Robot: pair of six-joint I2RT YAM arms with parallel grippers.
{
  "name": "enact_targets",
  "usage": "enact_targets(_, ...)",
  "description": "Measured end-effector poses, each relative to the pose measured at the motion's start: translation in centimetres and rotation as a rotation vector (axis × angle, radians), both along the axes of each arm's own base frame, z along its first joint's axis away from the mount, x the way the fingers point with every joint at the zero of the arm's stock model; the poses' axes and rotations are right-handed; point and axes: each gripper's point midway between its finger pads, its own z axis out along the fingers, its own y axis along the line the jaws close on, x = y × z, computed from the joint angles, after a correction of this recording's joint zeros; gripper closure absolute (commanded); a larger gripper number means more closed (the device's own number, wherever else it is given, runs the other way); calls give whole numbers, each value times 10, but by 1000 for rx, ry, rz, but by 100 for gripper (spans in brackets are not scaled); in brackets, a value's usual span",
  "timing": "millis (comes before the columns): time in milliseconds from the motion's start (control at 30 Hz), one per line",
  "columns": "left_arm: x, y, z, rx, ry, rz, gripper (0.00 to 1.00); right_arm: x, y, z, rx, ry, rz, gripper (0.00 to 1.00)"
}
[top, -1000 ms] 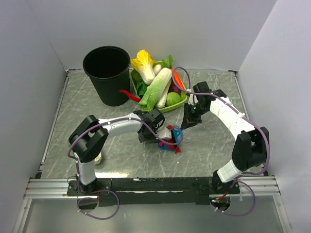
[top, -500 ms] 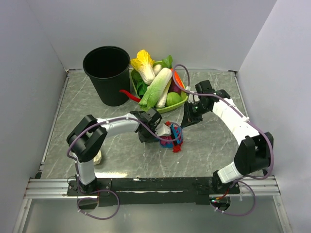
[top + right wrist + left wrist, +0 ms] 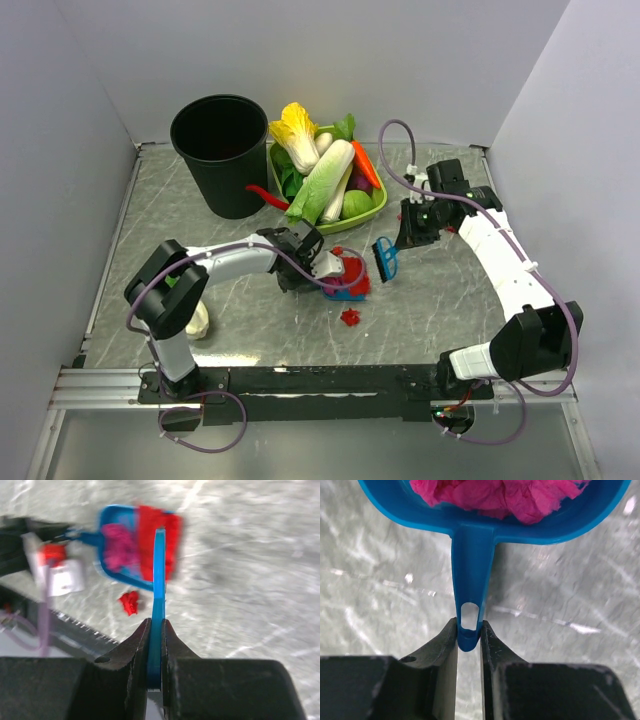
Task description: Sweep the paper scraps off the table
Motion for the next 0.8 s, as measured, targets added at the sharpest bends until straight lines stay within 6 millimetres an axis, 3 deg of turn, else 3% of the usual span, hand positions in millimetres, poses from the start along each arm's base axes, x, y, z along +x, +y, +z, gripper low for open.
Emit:
enact_targets(233,1,15,17,26,-49,-8,99,7,-23,-8,-90,-15,-56,100)
enact_targets(467,-8,33,20,62,-52,-14,99,2,-24,-22,-97,21,-53,100)
enact_targets(800,-15,49,16,133,-28,-7,99,-8,-15,-59,-96,156,-20,100)
